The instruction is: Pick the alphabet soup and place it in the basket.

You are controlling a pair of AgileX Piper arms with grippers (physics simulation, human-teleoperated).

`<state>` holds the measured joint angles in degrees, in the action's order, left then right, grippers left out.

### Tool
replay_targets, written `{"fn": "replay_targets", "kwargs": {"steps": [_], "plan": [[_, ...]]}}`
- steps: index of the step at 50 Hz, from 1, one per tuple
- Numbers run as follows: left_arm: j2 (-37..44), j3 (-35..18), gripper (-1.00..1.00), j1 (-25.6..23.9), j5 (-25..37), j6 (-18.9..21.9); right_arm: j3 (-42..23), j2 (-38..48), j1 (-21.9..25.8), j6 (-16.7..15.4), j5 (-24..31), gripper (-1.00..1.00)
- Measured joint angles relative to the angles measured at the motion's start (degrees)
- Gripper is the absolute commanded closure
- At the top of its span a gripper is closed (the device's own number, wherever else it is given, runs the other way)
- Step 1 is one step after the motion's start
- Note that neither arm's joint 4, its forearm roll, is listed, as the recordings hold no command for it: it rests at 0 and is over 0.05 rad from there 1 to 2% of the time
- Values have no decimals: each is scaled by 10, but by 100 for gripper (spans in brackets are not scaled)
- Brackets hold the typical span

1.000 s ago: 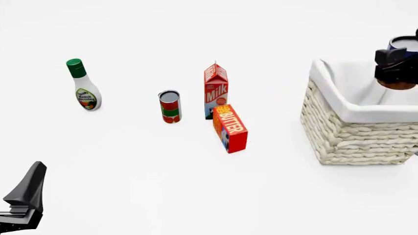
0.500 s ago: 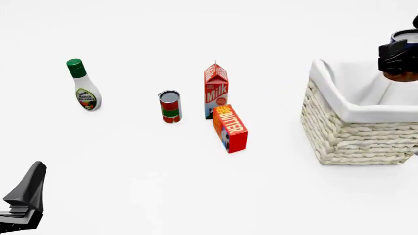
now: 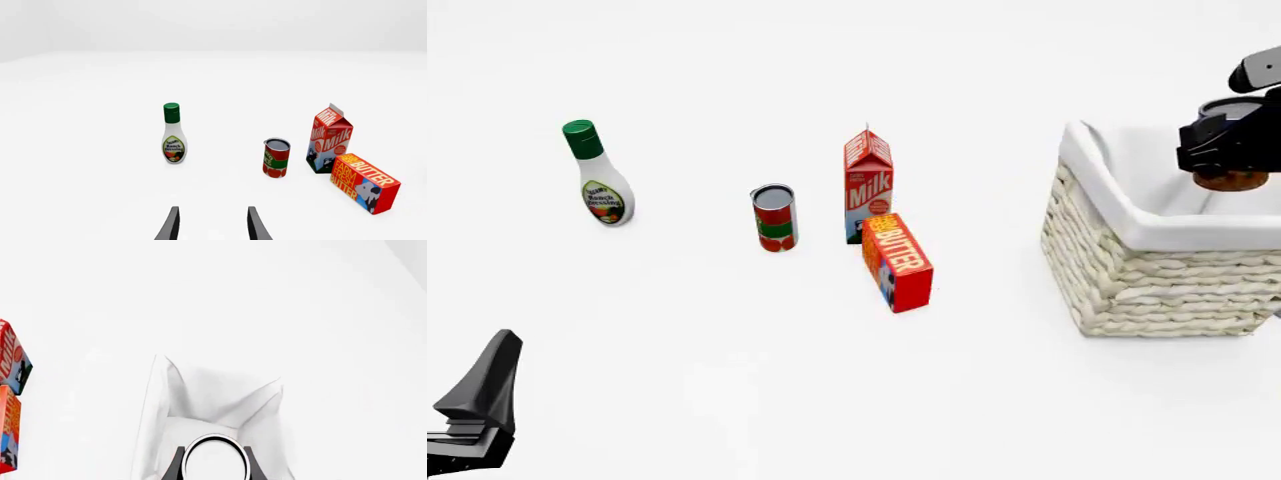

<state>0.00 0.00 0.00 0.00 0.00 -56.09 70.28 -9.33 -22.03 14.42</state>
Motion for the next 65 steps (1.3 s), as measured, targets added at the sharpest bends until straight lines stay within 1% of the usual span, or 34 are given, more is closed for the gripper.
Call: {"fn": "replay_targets", "kwargs": {"steps": [28,45,46,65], "plan": [[0,0,-100,0,0,0,11,49,-6,-8,-24,100],[0,0,-100,0,0,0,13,59,-7,-9,-34,100],[0,0,-100,0,0,0,13,59,-7,-9,-35,-100],[0,0,-100,0,0,0,14,62,-11,-1,-38,-100]]}}
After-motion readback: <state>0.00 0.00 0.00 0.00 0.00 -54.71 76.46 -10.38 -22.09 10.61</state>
